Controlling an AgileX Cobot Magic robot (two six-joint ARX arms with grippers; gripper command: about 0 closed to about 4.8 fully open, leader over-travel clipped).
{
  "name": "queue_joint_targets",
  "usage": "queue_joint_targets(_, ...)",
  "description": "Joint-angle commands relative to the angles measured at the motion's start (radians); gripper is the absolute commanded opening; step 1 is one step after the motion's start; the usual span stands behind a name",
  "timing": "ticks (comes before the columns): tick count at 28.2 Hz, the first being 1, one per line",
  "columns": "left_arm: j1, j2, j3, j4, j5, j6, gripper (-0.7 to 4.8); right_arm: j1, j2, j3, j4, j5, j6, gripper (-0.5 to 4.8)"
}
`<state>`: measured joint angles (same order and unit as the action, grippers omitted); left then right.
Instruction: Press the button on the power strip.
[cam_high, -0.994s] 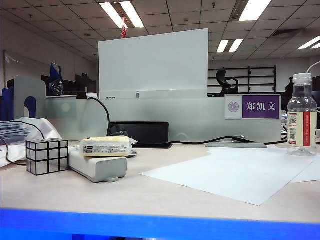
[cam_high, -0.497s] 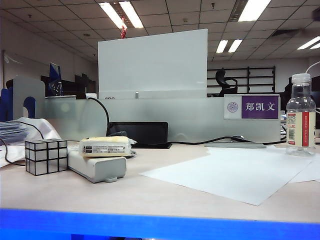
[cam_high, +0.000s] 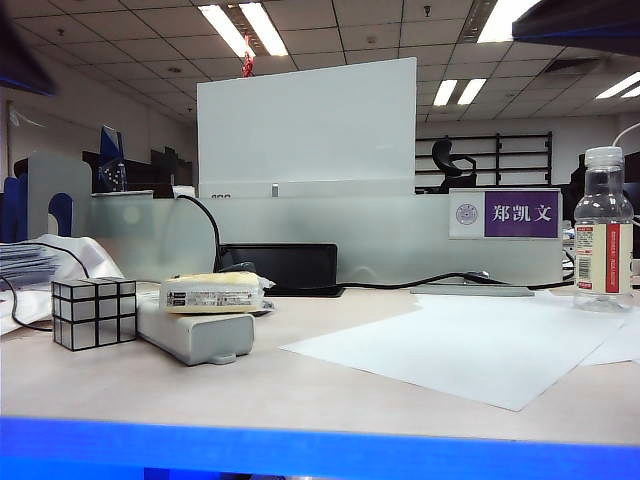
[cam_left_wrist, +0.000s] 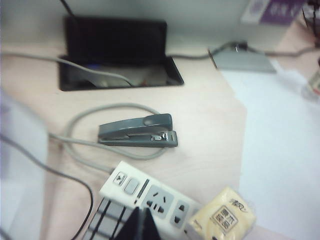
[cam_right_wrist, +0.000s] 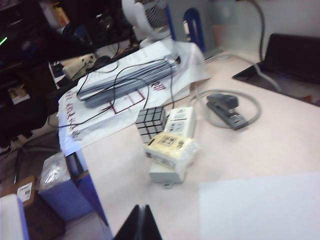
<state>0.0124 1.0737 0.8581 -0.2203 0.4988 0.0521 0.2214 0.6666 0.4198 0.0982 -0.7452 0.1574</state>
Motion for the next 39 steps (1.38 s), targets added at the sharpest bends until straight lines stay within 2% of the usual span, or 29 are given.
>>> queue_joint_targets(1,-0.01,0.161,0.188,-0.2,0.022,0.103,-0.05,0.057,0.005,0.006,0.002,0.034,-0.005,0.03)
queue_joint_targets(2,-0.023,0.216,0.256,-0.27,0.019,0.14,-0.05,0.07,0.006,0.006,0.001,0.034,-0.005,0.04)
queue_joint_targets(5,-0.05,0.344,0.4,-0.382,-0.008,0.18,-0.05,0.095,0.007,0.006,0.003,0.037,-0.005,0.03)
queue_joint_targets(12,-0.122,0.589,0.7,-0.632,-0.159,0.216,-0.05,0.116,0.01,0.006,0.0,0.065,-0.01,0.03)
queue_joint_targets(18,-0.193,0.746,0.872,-0.779,-0.29,0.259,-0.05,0.122,0.027,0.005,-0.004,0.097,-0.032,0.03)
queue_joint_targets(21,-0.217,0.814,0.922,-0.817,-0.373,0.273,-0.05,0.123,0.041,0.005,-0.004,0.092,-0.031,0.03)
queue_joint_targets(29,-0.225,0.943,0.938,-0.837,-0.445,0.292,-0.05,0.137,0.053,0.005,-0.003,0.091,-0.031,0.03)
queue_joint_targets(39,-0.256,0.973,0.938,-0.786,-0.434,0.319,-0.05,0.187,0.053,0.005,-0.004,0.09,-0.032,0.03)
